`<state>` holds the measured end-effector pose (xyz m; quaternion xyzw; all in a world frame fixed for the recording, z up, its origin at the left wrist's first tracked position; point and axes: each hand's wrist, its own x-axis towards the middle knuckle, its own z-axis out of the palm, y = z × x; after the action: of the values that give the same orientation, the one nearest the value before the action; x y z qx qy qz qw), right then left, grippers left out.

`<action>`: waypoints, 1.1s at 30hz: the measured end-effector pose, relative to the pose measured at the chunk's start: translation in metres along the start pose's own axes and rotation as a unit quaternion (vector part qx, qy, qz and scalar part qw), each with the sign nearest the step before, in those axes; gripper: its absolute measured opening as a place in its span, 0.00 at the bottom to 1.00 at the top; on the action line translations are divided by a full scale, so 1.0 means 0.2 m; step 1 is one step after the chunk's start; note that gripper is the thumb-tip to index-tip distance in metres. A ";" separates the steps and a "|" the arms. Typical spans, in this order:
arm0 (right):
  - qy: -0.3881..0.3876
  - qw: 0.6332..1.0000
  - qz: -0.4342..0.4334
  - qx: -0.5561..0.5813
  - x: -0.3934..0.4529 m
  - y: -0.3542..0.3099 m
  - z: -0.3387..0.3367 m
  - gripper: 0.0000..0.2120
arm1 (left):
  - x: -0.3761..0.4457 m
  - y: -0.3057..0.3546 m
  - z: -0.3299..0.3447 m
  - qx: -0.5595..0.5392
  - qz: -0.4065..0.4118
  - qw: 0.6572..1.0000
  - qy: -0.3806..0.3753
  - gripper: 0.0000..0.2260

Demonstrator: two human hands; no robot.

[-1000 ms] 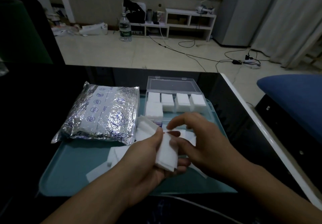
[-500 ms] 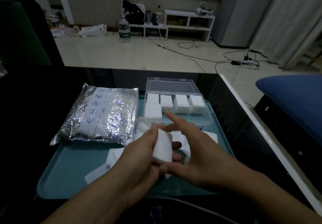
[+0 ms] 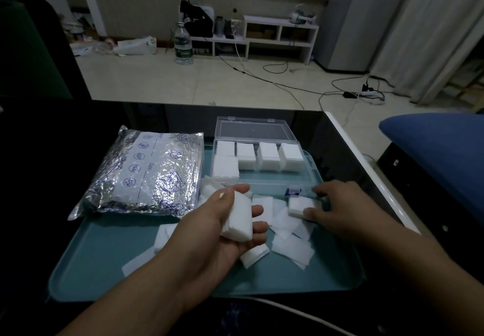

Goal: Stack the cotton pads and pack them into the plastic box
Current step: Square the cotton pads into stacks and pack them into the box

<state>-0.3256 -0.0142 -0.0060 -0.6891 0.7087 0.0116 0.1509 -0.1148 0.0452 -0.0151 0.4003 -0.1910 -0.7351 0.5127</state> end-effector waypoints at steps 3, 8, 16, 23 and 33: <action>0.010 1.000 0.010 -0.025 0.03 -0.01 0.02 0.26 | -0.01 0.01 -0.01 0.006 -0.008 1.000 0.003 0.16; -0.003 1.000 0.009 0.014 0.02 -0.01 0.02 0.13 | 0.01 0.02 -0.01 -0.004 -0.013 1.000 0.020 0.17; 0.005 1.000 0.004 0.020 0.00 -0.02 0.02 0.08 | 0.01 0.02 -0.02 -0.007 -0.008 0.999 0.037 0.16; -0.076 0.964 -0.023 0.253 -0.05 -0.04 -0.12 0.10 | 0.00 0.03 -0.01 -0.003 -0.002 0.999 0.039 0.15; -0.080 0.873 -0.081 0.475 -0.21 -0.31 0.03 0.12 | 0.00 0.00 0.01 -0.006 -0.009 1.000 0.020 0.15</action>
<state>-0.2626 0.0248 0.0102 -0.5862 0.5562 -0.2836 0.5163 -0.1166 0.0455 -0.0134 0.4135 -0.1733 -0.7326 0.5122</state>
